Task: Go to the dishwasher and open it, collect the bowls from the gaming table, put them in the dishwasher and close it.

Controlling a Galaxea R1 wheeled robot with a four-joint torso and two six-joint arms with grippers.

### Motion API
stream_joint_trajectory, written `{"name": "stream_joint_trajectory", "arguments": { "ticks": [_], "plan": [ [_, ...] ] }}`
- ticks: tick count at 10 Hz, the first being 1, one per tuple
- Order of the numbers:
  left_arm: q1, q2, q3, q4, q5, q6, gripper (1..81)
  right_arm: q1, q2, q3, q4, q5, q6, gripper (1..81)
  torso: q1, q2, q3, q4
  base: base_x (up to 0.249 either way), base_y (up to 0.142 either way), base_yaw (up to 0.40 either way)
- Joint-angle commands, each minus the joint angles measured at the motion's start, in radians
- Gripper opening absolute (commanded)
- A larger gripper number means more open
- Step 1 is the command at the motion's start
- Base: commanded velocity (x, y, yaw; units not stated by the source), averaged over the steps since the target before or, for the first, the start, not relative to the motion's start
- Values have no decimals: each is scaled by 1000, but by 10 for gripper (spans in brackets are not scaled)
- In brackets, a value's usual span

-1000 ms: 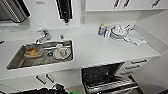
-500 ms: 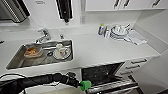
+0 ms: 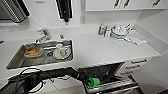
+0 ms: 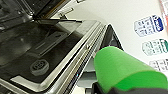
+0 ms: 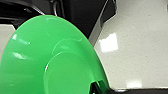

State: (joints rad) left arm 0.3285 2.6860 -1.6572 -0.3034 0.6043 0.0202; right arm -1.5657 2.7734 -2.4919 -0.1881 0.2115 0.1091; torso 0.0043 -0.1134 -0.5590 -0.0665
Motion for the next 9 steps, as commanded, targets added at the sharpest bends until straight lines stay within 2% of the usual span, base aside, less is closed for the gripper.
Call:
{"name": "stream_joint_trajectory", "arguments": {
  "ticks": [1,4,5,8,9],
  "plan": [
    [-173,74,-29,-31,77,-14,10,-23,-19,4,-8,-70,1,10,0,0,0,0,0,0,0],
    [-209,127,-58,-31,77,-16,10,-23,-16,6,-8,-70,1,10,0,0,0,0,0,0,0],
    [-225,152,-72,-31,80,-32,10,-23,-16,4,-7,-70,1,10,0,0,0,0,0,0,0],
    [-231,224,-127,-28,86,-36,10,-20,-15,6,-7,-70,1,10,0,0,0,0,0,0,0],
    [-231,232,-134,-29,88,-36,811,-18,-13,6,-7,-70,1,10,0,0,0,0,0,0,0]
  ]
}}
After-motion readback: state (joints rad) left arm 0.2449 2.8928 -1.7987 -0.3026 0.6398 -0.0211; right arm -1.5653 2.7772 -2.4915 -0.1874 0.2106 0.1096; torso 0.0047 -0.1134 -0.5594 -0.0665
